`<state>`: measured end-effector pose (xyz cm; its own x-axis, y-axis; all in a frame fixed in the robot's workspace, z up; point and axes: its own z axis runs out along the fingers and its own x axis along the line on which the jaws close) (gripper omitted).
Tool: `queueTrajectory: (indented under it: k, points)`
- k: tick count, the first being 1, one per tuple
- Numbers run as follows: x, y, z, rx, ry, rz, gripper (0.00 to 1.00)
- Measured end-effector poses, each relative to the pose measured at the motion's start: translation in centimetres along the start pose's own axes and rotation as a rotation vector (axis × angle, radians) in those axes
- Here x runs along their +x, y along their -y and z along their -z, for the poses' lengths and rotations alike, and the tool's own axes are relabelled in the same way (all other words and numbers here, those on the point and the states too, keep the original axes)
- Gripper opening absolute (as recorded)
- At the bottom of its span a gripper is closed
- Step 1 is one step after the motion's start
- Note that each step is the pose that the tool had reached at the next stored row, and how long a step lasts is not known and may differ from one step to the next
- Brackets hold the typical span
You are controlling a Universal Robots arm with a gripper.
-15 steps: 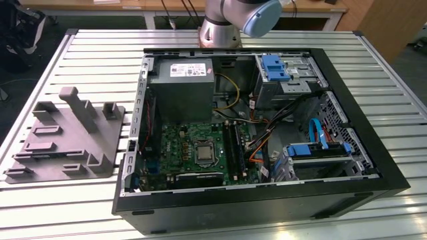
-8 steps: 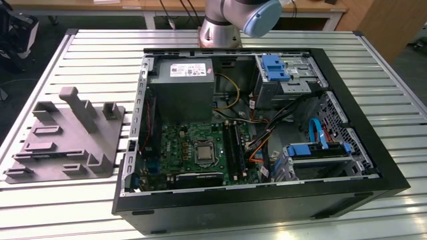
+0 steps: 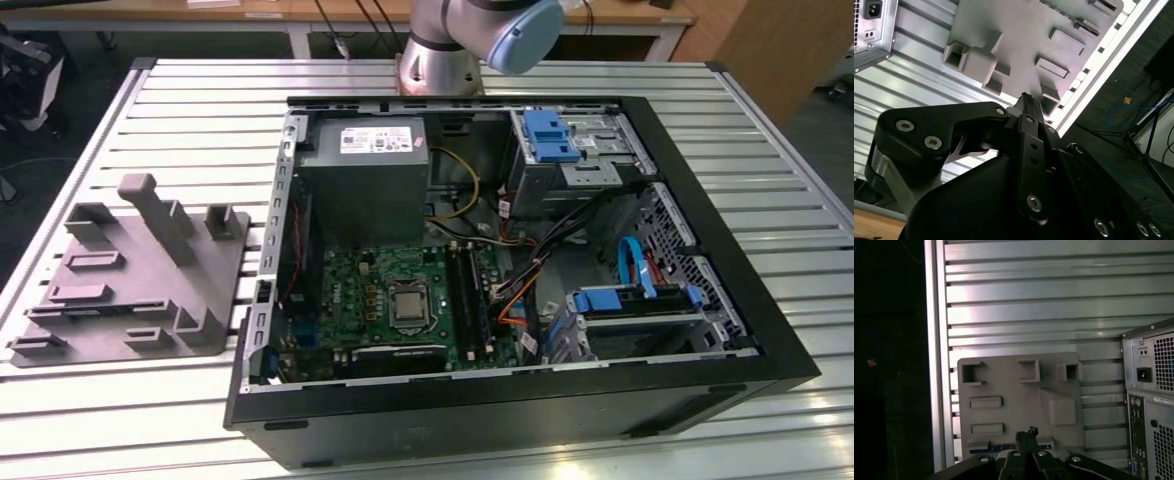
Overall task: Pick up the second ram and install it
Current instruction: 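Reach for the second ram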
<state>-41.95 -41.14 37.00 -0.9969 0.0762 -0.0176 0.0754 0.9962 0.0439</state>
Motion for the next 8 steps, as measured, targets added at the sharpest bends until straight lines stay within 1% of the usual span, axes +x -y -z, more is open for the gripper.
queueTrajectory:
  k: [5, 8]
  points:
    - [0.25, 0.58, -0.45, 0.0004, -0.0055, 0.0, 0.1]
    - [0.28, 0.62, -0.51, 0.0005, -0.0063, 0.0, 0.1]
